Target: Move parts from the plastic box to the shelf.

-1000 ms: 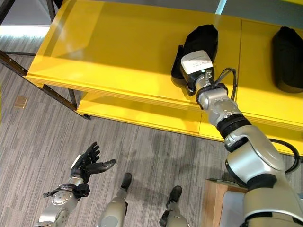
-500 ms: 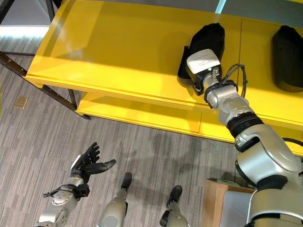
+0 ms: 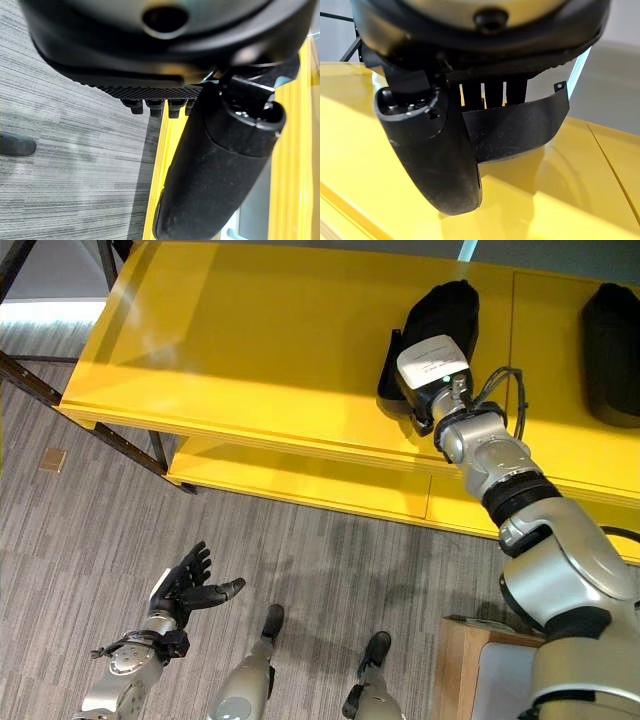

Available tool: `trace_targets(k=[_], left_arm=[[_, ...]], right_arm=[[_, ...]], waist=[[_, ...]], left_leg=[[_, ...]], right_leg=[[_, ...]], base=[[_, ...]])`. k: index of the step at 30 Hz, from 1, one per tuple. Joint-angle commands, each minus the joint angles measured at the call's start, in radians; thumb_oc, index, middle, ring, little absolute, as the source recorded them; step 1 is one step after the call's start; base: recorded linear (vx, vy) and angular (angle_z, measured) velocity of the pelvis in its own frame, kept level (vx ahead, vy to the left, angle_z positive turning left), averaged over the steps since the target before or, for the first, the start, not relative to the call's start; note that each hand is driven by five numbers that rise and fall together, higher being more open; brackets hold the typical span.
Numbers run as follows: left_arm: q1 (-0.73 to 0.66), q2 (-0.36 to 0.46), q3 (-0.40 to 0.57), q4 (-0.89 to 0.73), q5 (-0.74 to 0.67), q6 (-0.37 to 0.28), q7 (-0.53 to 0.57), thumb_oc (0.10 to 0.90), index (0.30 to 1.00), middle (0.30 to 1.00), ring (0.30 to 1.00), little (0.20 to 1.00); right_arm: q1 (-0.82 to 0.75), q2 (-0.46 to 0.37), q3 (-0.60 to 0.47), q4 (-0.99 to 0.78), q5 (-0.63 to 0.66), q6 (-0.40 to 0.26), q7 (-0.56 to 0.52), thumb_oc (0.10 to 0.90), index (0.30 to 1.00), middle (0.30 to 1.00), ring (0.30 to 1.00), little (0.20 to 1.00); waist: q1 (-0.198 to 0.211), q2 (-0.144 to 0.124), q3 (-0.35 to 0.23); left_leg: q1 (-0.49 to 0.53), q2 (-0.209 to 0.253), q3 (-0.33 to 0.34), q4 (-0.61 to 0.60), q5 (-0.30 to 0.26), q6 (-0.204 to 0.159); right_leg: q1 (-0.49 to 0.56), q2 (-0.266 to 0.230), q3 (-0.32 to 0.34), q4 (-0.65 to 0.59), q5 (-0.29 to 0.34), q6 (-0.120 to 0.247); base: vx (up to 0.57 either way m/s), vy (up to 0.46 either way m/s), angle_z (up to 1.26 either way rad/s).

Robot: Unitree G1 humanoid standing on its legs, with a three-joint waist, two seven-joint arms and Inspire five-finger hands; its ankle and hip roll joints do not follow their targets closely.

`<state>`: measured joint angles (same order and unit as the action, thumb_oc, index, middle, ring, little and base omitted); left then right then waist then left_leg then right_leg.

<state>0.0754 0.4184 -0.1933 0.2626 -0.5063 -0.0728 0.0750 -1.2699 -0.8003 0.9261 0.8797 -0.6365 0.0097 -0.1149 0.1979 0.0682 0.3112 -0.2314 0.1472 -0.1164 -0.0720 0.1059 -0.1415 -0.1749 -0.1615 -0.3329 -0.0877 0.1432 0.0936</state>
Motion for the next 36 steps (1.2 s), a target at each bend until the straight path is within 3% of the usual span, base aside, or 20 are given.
trace_targets(k=[1,2,4,22,36], left_arm=[[-0.004,0.106,-0.023,-0.104,-0.019,-0.090,-0.001,0.900,1.000,1.000,1.000,1.000],[-0.005,0.107,-0.023,-0.104,-0.018,-0.091,0.000,0.900,1.000,1.000,1.000,1.000],[-0.006,0.108,-0.025,-0.107,-0.017,-0.091,-0.002,0.900,1.000,1.000,1.000,1.000],[-0.012,0.114,-0.024,-0.105,-0.010,-0.083,-0.005,0.900,1.000,1.000,1.000,1.000],[0.001,0.129,0.004,-0.080,0.007,-0.064,-0.017,0.900,1.000,1.000,1.000,1.000]], right_arm=[[-0.203,-0.068,0.082,0.035,-0.020,0.015,-0.029,0.400,0.300,0.300,0.300,0.300],[-0.205,-0.071,0.084,0.040,-0.020,0.016,-0.028,0.582,0.555,0.555,0.555,0.555],[-0.209,-0.078,0.085,0.048,-0.019,0.018,-0.026,0.900,1.000,1.000,1.000,1.000],[-0.234,-0.093,0.115,0.014,-0.027,0.021,-0.008,0.900,1.000,1.000,1.000,1.000],[-0.242,-0.133,0.116,-0.183,0.023,0.007,0.032,0.900,1.000,1.000,1.000,1.000]], waist=[[0.016,-0.043,-0.027],[0.017,-0.043,-0.027],[0.018,-0.041,-0.025],[0.006,-0.051,-0.017],[-0.025,-0.082,-0.051]], left_leg=[[0.022,0.018,0.017,-0.015,0.049,0.024],[0.019,0.019,0.016,-0.015,0.050,0.024],[0.015,0.019,0.014,-0.015,0.052,0.024],[0.032,0.021,0.023,-0.015,0.042,0.024],[0.085,0.031,0.038,-0.015,0.025,0.022]], right_leg=[[-0.007,-0.104,0.066,0.080,-0.006,0.051],[-0.009,-0.104,0.066,0.080,-0.006,0.051],[-0.012,-0.103,0.066,0.081,-0.006,0.052],[-0.004,-0.103,0.074,0.082,-0.005,0.050],[0.038,-0.092,0.091,0.074,-0.005,0.047]], base=[[0.00,0.000,0.00],[0.00,0.000,0.00],[0.00,-0.004,0.02],[0.00,0.000,0.01],[-0.01,-0.002,-0.03]])
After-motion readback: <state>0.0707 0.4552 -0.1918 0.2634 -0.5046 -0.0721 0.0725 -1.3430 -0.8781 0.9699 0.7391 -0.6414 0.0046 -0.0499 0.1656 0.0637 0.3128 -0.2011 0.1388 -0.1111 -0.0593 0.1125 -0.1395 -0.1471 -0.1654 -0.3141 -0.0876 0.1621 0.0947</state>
